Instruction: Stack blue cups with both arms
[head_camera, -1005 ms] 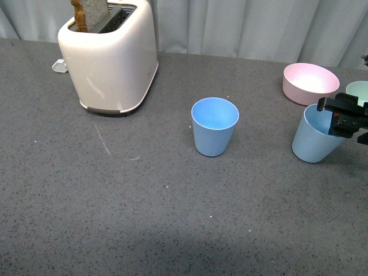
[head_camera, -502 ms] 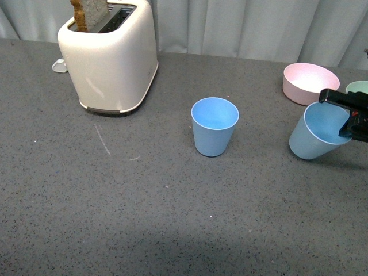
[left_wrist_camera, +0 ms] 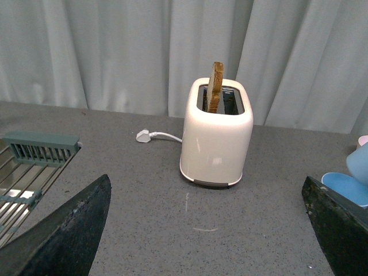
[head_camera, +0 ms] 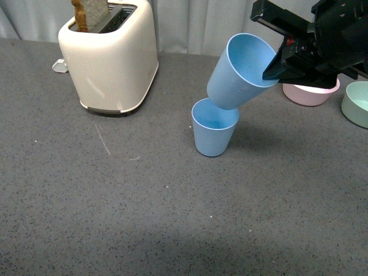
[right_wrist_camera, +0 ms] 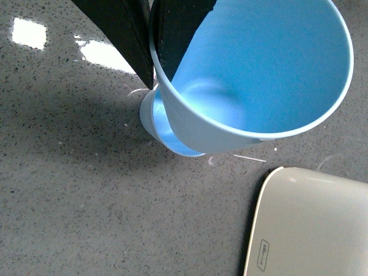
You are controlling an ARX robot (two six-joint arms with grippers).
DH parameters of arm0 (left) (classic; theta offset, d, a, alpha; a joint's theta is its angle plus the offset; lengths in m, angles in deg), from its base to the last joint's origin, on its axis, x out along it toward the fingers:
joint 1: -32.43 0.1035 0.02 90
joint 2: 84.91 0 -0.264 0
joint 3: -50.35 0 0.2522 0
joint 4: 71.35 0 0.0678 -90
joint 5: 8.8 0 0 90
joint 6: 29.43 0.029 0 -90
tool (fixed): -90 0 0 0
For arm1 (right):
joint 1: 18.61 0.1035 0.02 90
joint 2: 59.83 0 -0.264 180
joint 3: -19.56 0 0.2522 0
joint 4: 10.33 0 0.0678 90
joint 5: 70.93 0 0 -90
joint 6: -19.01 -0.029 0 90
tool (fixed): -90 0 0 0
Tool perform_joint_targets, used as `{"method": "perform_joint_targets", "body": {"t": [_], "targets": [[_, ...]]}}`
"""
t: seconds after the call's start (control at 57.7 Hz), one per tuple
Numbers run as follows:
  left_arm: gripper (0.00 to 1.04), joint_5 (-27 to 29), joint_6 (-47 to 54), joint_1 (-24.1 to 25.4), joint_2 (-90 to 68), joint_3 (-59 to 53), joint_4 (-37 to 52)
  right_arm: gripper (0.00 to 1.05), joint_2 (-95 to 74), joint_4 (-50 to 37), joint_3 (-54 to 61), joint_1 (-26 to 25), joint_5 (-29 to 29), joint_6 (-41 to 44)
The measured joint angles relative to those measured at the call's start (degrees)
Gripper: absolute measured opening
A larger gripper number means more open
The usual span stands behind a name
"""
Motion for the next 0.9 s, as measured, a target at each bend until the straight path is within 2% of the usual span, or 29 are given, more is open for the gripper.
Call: {"method": "perform_joint_targets", "body": {"t": [0.312,0.468,0.572,0.658,0.831,0.901], "targets": [[0.98,0.0,0.0,0.0,0.0,0.0,0.0,0.02,-2.0,-0.6,-0.5,1.8,-0.2,-0.7],[0.98,0.0,0.0,0.0,0.0,0.0,0.0,0.26,-2.1,-2.5,-0.5,1.7,0.4,-0.9],[0.98,0.0,0.0,0.0,0.0,0.0,0.0,0.42,-1.9,-4.3,-0.3,1.6,-1.3,0.6],[0.98,0.0,0.0,0.0,0.0,0.0,0.0,0.63,-0.8,-5.9,0.6,1.5,-4.0,2.6],[0.98,0.0,0.0,0.0,0.0,0.0,0.0,0.90,-0.4,-6.3,0.7,1.5,-4.5,3.8],[0.98,0.0,0.0,0.0,0.0,0.0,0.0,0.78,-0.5,-31.8,10.4,1.9,-20.9,12.0]]}}
